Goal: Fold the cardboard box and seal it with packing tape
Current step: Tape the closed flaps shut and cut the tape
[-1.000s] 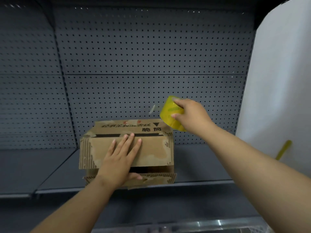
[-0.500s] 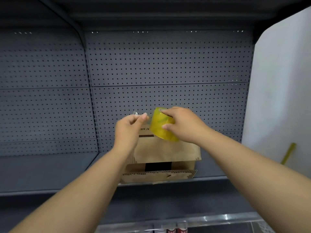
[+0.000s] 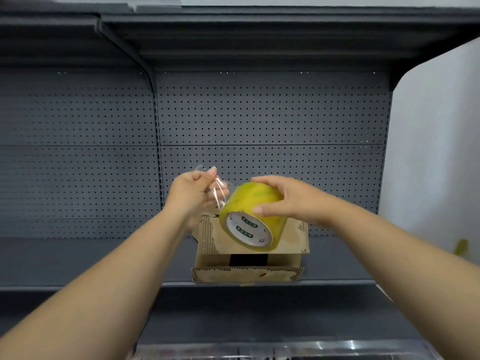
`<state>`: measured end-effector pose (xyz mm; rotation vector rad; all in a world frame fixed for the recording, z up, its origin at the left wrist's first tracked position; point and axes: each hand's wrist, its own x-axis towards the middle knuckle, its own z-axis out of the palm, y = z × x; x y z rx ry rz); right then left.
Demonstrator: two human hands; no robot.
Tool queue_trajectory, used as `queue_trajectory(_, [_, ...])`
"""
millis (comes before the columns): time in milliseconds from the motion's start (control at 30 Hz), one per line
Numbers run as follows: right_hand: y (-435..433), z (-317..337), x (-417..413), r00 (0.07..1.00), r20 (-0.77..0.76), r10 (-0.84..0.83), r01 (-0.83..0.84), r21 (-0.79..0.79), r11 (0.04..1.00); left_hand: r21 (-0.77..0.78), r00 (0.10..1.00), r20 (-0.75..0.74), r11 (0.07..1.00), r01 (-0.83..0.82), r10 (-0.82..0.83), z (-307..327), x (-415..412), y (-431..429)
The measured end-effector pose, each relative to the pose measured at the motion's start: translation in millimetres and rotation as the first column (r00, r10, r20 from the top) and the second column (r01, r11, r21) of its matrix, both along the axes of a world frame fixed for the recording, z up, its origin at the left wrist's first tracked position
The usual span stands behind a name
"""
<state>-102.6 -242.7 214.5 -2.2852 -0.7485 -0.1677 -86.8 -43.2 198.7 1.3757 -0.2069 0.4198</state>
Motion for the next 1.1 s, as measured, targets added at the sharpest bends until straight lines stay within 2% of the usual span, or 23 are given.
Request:
queue_trajectory(67, [-8,2,-6,1.000,-0.020,0.005,-0.005,-0.021,1.000,-0.002,0.999,-0.045,1.000,0.026,-0.026,2,-7,-6])
queue_trajectory(167, [-19,5,-17,0.997,0.069,-0.039,0.045,-0.089,0.995,-0.010,0.987,-0.122,0.995,0.101,-0.101,3,-19,-17])
queue_trajectory(300, [-36,8,-32,0.989,0.140,-0.041,0.058,-0.124,0.991,-0.001,0.979,-0.121,0.986,0.168,-0.167,-2,-34,-39])
queue_trajectory(467, [-55,7,-50,0.983,0.179,-0.028,0.055,-0.147,0.988,-0.002,0.991,-0.122,0.999,0.049,-0.049,-10,-49,-63])
queue_trajectory(533, [-65,6,-56,0.989,0.145,-0.023,0.048,-0.170,0.984,0.005,0.992,-0.127,1.000,0.013,-0.012,-14,-54,-67])
queue_trajectory(633, [-76,2,-64,0.995,0.095,0.001,0.027,-0.300,0.954,0.039,0.994,-0.111,0.999,0.005,0.000,-19,-61,-75])
queue_trajectory(700, [-80,-4,-67,0.990,0.141,0.013,0.042,-0.380,0.924,0.046,0.994,-0.107,0.999,-0.018,0.023,-23,-65,-80])
queue_trajectory(900, [-100,-14,-71,0.984,0.179,-0.008,0.073,-0.362,0.929,-0.058,0.993,-0.084,0.995,-0.087,0.082,-33,-72,-74])
queue_trajectory(1100, [-115,-20,-70,0.988,0.155,0.009,0.044,-0.335,0.941,-0.080,0.989,-0.146,0.997,0.015,-0.027,-40,-77,-83])
